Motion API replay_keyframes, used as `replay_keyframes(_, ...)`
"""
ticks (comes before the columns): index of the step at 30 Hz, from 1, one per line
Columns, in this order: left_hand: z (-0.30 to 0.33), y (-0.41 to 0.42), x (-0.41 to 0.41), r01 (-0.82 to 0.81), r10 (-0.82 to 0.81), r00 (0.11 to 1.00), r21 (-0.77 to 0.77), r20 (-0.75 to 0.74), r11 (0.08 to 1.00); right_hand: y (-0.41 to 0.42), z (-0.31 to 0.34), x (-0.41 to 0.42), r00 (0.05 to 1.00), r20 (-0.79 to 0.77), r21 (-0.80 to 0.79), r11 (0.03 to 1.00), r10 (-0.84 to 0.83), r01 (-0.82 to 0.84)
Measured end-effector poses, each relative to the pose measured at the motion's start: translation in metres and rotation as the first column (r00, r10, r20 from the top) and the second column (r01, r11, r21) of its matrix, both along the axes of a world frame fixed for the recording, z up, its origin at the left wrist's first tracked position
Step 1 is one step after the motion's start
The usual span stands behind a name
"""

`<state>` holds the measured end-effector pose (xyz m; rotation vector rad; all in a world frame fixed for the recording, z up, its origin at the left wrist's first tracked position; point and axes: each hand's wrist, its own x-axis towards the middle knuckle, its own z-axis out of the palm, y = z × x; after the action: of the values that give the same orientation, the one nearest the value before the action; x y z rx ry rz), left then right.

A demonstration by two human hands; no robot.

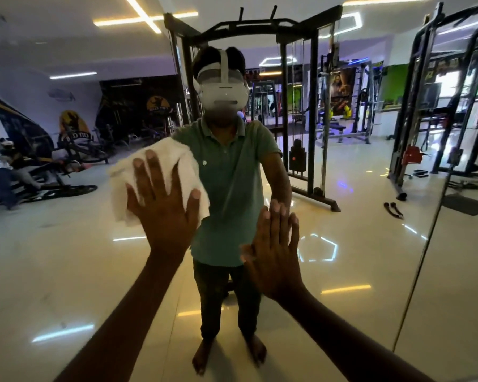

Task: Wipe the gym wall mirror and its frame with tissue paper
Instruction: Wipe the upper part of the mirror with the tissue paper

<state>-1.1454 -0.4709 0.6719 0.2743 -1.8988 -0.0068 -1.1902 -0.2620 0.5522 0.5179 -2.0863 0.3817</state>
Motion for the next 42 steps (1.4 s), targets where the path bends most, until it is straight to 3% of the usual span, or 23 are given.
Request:
replay_keyframes(2,-0.009,0.030,-0.006,-0.025,0.034,0.998,0.178,-0.049,0.984,0.009,-0.026,0.001,1.000,-0.005,0.048,0.999,0.019,-0.018)
replay_keyframes(3,-0.012,0.052,-0.013,-0.025,0.033,0.999,0.188,-0.041,0.982,0.013,-0.034,-0.002,0.999,-0.019,0.069,0.997,0.027,-0.026)
replay_keyframes(7,-0.017,0.134,-0.039,0.139,-0.121,0.987,-0.195,0.103,0.971,0.016,-0.044,-0.011,0.997,-0.062,0.098,0.994,0.049,-0.043)
replay_keyframes(12,-0.003,0.095,-0.038,0.244,-0.150,0.965,-0.531,0.213,0.812,0.023,-0.043,-0.014,0.988,-0.111,0.065,0.993,0.102,-0.096)
replay_keyframes(14,-0.011,0.058,-0.024,0.199,-0.128,0.976,-0.476,0.178,0.857,0.026,-0.043,-0.015,0.989,-0.092,0.088,0.991,0.113,-0.105)
replay_keyframes(18,-0.045,0.005,0.002,0.017,0.011,0.991,-0.212,0.131,0.977,0.028,-0.041,-0.012,0.992,-0.039,0.110,0.987,0.122,-0.117)
replay_keyframes(22,-0.061,0.027,-0.005,-0.085,0.068,0.989,0.127,0.131,0.988,0.023,-0.041,-0.007,0.995,-0.014,0.095,0.990,0.102,-0.100)
replay_keyframes(24,-0.068,0.060,-0.013,-0.074,0.058,0.986,0.097,0.158,0.992,0.017,-0.048,-0.002,0.996,0.031,0.086,0.993,0.080,-0.083)
replay_keyframes(27,-0.086,0.093,-0.020,0.130,-0.076,0.970,-0.229,0.230,0.965,0.008,-0.076,0.009,0.991,0.128,0.140,0.989,0.025,-0.043)
replay_keyframes(29,-0.090,0.082,-0.022,0.234,-0.162,0.962,-0.350,0.221,0.907,0.005,-0.096,0.012,0.988,0.153,0.140,0.990,0.003,-0.025)
replay_keyframes(31,-0.103,0.053,-0.015,0.264,-0.207,0.961,-0.379,0.185,0.887,0.007,-0.106,0.010,0.994,0.111,0.108,0.994,0.001,-0.013)
replay_keyframes(36,-0.170,-0.035,0.024,0.006,0.011,0.993,-0.146,0.115,0.989,0.009,-0.110,0.005,0.999,0.047,0.105,0.994,-0.002,-0.002)
replay_keyframes(39,-0.177,-0.008,0.015,-0.080,0.067,0.996,0.222,0.066,0.972,0.003,-0.110,0.006,0.998,0.053,0.110,0.994,-0.023,0.017)
replay_keyframes(40,-0.177,0.012,0.009,-0.095,0.078,0.994,0.276,0.073,0.956,0.000,-0.110,0.007,0.997,0.066,0.108,0.994,-0.032,0.024)
replay_keyframes(42,-0.185,0.046,-0.001,-0.061,0.043,0.994,0.184,0.097,0.981,-0.003,-0.108,0.010,0.996,0.081,0.090,0.996,-0.026,0.019)
